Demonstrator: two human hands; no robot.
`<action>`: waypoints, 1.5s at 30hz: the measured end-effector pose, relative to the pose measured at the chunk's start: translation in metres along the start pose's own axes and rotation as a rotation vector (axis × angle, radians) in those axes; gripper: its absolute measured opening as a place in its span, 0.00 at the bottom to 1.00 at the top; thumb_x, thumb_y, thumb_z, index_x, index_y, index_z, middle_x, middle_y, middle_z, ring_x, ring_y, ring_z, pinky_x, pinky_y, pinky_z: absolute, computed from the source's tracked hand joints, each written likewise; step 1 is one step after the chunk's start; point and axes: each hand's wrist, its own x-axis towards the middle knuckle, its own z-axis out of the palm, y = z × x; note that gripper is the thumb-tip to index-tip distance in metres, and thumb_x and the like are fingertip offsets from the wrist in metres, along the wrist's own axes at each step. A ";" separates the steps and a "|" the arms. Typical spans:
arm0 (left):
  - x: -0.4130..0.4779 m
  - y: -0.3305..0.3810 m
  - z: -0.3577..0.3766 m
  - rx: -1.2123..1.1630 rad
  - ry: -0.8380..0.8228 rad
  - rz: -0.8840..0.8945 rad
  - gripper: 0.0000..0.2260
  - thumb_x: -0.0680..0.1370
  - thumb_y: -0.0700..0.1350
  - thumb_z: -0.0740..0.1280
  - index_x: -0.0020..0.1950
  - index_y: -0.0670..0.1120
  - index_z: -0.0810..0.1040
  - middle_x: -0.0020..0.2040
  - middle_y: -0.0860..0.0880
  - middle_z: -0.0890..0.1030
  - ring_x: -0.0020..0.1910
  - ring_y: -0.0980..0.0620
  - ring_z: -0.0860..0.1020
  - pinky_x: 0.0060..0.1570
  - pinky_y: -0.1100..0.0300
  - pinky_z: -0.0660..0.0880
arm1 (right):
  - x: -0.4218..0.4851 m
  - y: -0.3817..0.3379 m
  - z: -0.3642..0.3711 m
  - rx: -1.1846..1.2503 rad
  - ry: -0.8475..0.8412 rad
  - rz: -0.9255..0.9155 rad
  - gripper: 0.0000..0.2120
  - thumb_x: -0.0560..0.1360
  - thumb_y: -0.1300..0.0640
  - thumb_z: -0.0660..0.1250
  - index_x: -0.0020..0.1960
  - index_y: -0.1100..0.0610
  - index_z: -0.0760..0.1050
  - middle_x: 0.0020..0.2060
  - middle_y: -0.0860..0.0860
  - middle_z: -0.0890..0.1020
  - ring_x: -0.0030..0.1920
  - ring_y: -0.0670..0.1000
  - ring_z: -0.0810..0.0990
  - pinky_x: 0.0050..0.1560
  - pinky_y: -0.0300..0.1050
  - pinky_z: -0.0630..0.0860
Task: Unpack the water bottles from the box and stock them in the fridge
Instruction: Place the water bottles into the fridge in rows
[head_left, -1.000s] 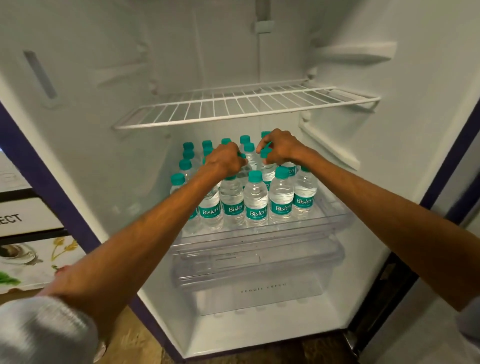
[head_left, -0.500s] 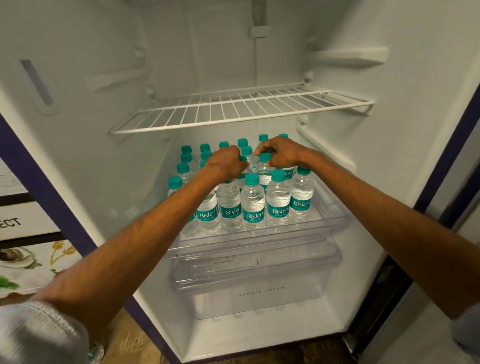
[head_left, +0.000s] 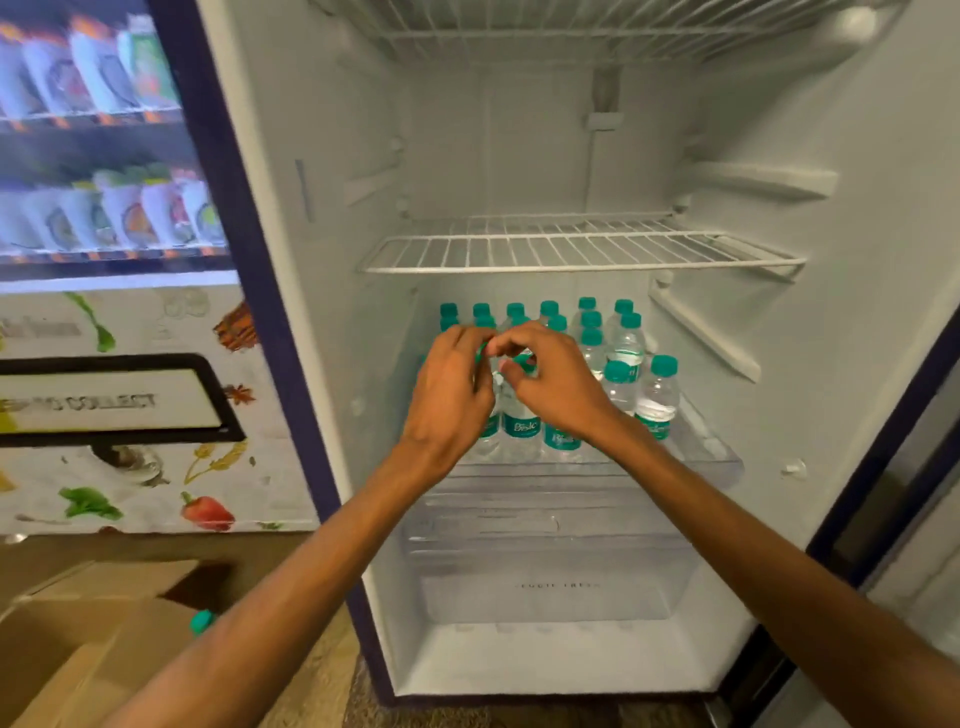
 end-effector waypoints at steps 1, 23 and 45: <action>-0.011 0.000 -0.009 -0.016 0.040 -0.003 0.13 0.76 0.33 0.63 0.58 0.44 0.77 0.54 0.46 0.79 0.54 0.51 0.75 0.55 0.68 0.66 | -0.005 -0.012 0.008 0.010 0.001 -0.021 0.09 0.73 0.65 0.67 0.52 0.56 0.81 0.47 0.48 0.81 0.49 0.45 0.78 0.52 0.34 0.71; -0.280 -0.159 -0.142 0.133 0.106 -0.629 0.14 0.77 0.42 0.62 0.62 0.45 0.74 0.53 0.48 0.78 0.51 0.52 0.76 0.53 0.50 0.75 | -0.092 -0.112 0.263 0.126 -0.670 0.053 0.09 0.75 0.61 0.68 0.54 0.55 0.78 0.41 0.49 0.81 0.42 0.47 0.80 0.45 0.35 0.75; -0.399 -0.401 -0.065 -0.007 -0.058 -1.219 0.26 0.74 0.41 0.70 0.70 0.43 0.65 0.64 0.43 0.76 0.61 0.46 0.76 0.62 0.47 0.75 | -0.082 -0.040 0.569 -0.251 -0.972 0.039 0.25 0.76 0.54 0.68 0.70 0.48 0.64 0.63 0.55 0.73 0.60 0.56 0.74 0.59 0.51 0.74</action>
